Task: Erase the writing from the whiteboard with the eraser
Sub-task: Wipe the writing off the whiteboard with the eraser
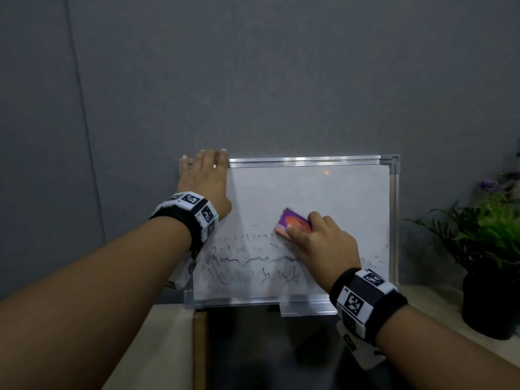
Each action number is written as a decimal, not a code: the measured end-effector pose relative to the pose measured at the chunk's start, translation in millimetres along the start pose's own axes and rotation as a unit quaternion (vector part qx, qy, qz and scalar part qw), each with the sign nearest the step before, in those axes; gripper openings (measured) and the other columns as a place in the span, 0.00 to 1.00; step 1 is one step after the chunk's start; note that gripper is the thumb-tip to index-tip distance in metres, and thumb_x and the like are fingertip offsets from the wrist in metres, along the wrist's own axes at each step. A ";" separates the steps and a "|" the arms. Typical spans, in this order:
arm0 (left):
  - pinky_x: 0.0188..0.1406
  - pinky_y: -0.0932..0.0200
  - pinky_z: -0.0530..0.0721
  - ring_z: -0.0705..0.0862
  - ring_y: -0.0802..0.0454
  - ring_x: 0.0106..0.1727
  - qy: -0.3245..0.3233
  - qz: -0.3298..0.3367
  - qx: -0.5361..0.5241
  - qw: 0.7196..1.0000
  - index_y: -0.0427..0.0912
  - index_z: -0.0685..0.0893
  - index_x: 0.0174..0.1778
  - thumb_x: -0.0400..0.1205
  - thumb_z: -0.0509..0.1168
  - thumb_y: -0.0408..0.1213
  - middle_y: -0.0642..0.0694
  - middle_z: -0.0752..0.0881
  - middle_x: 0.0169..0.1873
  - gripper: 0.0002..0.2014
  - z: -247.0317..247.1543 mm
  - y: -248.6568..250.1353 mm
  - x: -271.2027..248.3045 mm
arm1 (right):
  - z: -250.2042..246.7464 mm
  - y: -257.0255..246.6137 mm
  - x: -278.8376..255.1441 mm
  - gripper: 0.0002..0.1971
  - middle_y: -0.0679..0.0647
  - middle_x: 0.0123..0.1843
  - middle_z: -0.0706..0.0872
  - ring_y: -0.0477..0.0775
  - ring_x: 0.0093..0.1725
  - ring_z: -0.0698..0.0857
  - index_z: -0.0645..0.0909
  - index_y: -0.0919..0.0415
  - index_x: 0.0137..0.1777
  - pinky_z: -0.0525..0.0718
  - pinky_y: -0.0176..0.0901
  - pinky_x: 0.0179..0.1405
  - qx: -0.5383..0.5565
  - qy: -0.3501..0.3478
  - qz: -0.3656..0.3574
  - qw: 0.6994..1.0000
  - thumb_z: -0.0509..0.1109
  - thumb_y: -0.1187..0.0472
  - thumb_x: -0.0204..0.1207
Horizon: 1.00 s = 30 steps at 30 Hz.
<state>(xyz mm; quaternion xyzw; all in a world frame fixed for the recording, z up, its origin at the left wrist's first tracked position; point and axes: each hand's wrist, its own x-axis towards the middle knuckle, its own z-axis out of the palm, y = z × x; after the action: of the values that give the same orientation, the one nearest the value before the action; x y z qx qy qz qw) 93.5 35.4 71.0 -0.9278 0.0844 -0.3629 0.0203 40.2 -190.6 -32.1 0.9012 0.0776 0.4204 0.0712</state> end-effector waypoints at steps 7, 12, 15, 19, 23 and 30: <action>0.83 0.43 0.45 0.55 0.41 0.80 0.012 0.068 -0.010 0.998 0.39 0.49 0.83 0.68 0.64 0.34 0.41 0.58 0.78 0.47 6.3 44.6 4.8 | -11.4 16.7 11.4 0.14 0.56 0.43 0.77 0.58 0.37 0.77 0.85 0.49 0.53 0.61 0.39 0.23 0.019 0.045 0.031 0.998 0.77 0.50 0.68; 0.83 0.43 0.45 0.54 0.41 0.80 0.026 0.058 -0.006 0.998 0.39 0.50 0.83 0.68 0.64 0.36 0.41 0.57 0.77 0.47 11.8 51.3 6.0 | -2.1 0.2 12.5 0.12 0.53 0.42 0.76 0.57 0.37 0.77 0.86 0.46 0.51 0.58 0.41 0.24 0.010 0.032 0.002 0.999 0.78 0.50 0.67; 0.83 0.43 0.44 0.53 0.41 0.80 0.024 0.049 -0.010 0.998 0.38 0.49 0.83 0.68 0.64 0.35 0.42 0.57 0.78 0.46 12.2 52.4 7.0 | 5.9 3.5 -0.2 0.13 0.52 0.43 0.76 0.56 0.37 0.77 0.86 0.45 0.50 0.58 0.41 0.24 -0.001 0.025 -0.004 1.000 0.80 0.49 0.66; 0.83 0.44 0.42 0.53 0.42 0.81 0.034 0.038 -0.035 0.998 0.38 0.53 0.82 0.70 0.63 0.35 0.42 0.60 0.76 0.43 12.5 55.7 9.3 | 2.7 21.0 -5.9 0.12 0.53 0.43 0.76 0.56 0.38 0.76 0.86 0.46 0.51 0.59 0.40 0.24 0.003 0.034 0.014 0.999 0.77 0.45 0.70; 0.83 0.45 0.42 0.55 0.42 0.82 0.057 0.044 -0.060 0.996 0.36 0.60 0.81 0.77 0.61 0.45 0.40 0.62 0.77 0.36 12.0 56.9 14.5 | -3.2 23.0 4.3 0.12 0.54 0.43 0.76 0.57 0.38 0.76 0.86 0.47 0.52 0.59 0.40 0.24 0.006 0.047 0.035 0.998 0.78 0.49 0.69; 0.83 0.46 0.43 0.61 0.40 0.78 0.052 0.048 -0.058 0.996 0.36 0.58 0.81 0.79 0.56 0.50 0.39 0.67 0.74 0.37 12.4 56.2 15.3 | 8.9 1.1 -8.8 0.19 0.52 0.42 0.76 0.56 0.37 0.76 0.85 0.46 0.51 0.58 0.41 0.25 0.007 0.011 -0.005 1.000 0.82 0.52 0.60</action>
<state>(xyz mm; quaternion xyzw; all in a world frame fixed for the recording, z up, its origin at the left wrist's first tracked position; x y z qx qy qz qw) 105.0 -22.8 66.6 -0.9020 0.1510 -0.4039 -0.0210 41.5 -194.0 -44.1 0.8964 0.0862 0.4298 0.0658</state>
